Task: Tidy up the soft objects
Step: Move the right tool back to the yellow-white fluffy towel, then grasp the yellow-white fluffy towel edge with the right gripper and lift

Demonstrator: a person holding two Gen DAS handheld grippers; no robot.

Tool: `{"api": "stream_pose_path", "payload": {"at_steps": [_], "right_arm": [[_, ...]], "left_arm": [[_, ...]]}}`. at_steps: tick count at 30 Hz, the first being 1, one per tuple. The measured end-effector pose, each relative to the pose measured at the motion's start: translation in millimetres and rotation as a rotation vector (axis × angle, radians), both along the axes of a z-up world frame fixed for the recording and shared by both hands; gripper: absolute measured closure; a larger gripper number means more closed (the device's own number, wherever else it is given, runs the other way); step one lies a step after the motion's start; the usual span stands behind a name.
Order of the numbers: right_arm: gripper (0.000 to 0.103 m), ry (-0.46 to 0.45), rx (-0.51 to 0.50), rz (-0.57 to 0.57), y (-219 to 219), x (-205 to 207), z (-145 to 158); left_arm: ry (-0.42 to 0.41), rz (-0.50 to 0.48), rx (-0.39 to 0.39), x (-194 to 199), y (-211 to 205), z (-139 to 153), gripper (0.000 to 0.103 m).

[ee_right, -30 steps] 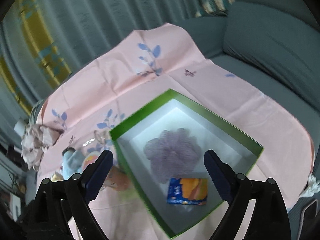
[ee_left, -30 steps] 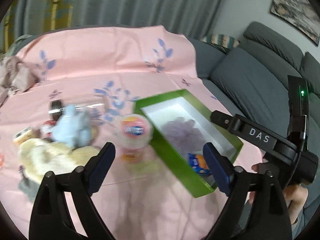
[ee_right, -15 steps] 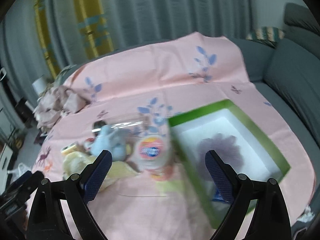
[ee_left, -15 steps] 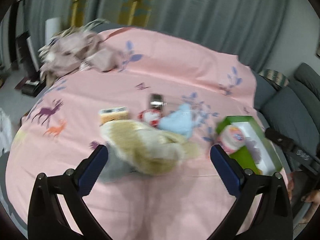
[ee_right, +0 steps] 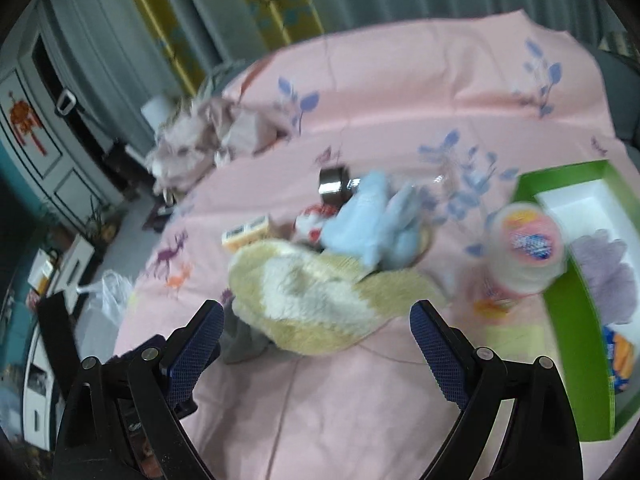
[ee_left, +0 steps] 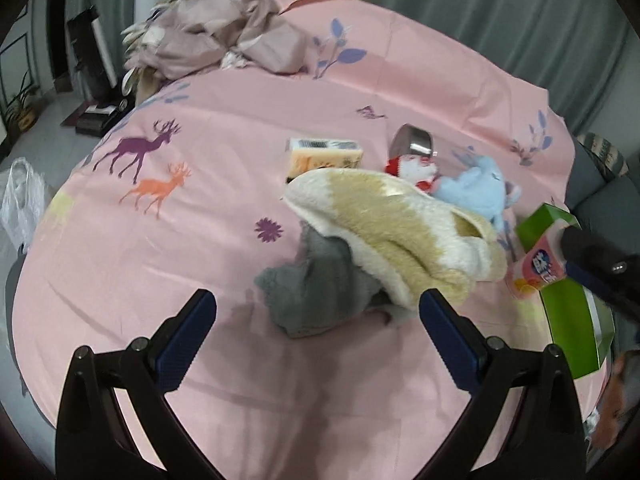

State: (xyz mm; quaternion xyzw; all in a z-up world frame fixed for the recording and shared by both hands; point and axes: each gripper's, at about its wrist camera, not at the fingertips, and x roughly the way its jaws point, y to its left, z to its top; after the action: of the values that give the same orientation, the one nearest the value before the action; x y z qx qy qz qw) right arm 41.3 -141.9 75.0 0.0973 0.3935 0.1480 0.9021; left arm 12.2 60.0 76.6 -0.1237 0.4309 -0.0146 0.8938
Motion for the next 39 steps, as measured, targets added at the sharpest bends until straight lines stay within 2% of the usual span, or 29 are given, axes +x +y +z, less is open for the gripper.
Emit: {"api": "stream_pose_path", "payload": {"at_steps": [6, 9, 10, 11, 12, 14, 16, 20, 24, 27, 30, 32, 34, 37, 39], "right_arm": [[0.009, 0.08, -0.098, 0.019, 43, 44, -39], [0.011, 0.085, -0.091, 0.006, 50, 57, -58], [0.026, 0.071, -0.088, 0.005, 50, 58, -61], [0.048, 0.065, -0.111, 0.004, 52, 59, -66], [0.057, 0.063, -0.133, 0.002, 52, 59, -68], [0.072, 0.048, -0.118, 0.002, 46, 57, -65], [0.076, 0.038, -0.085, 0.01, 38, 51, -54], [0.078, 0.0, 0.024, 0.069, 25, 25, -19], [0.078, -0.076, -0.013, 0.129, 26, -11, 12], [0.078, -0.071, 0.041, 0.242, 30, -28, 19], [0.078, -0.02, 0.067, 0.358, 40, -34, 6], [0.078, 0.082, 0.072, 0.389, 45, -26, -16], [0.078, 0.184, 0.035, 0.361, 45, -14, -37], [0.078, 0.251, -0.091, 0.261, 36, -1, -57], [0.078, 0.265, -0.131, 0.205, 27, 4, -60]], "left_arm": [[0.029, 0.064, 0.01, 4, 15, -5, 0.007], [0.042, 0.075, -0.02, 3, 23, -6, 0.012], [0.044, 0.082, -0.026, 4, 25, -6, 0.013], [0.046, 0.09, -0.026, 4, 26, -6, 0.015], [0.045, 0.097, -0.022, 4, 27, -6, 0.018], [0.042, 0.112, -0.013, 4, 29, -4, 0.02], [0.041, 0.119, -0.016, 2, 30, -3, 0.02], [0.023, 0.114, -0.045, 0, 33, 2, 0.02], [0.009, 0.162, -0.064, -2, 43, 7, 0.02], [0.001, 0.185, -0.127, -4, 54, 11, 0.02], [0.003, 0.184, -0.168, -6, 60, 13, 0.02], [0.008, 0.179, -0.176, -7, 60, 13, 0.02], [0.011, 0.152, -0.176, -8, 55, 13, 0.02], [0.028, 0.097, -0.159, -8, 44, 11, 0.02], [0.039, 0.069, -0.148, -8, 36, 8, 0.02]]}}
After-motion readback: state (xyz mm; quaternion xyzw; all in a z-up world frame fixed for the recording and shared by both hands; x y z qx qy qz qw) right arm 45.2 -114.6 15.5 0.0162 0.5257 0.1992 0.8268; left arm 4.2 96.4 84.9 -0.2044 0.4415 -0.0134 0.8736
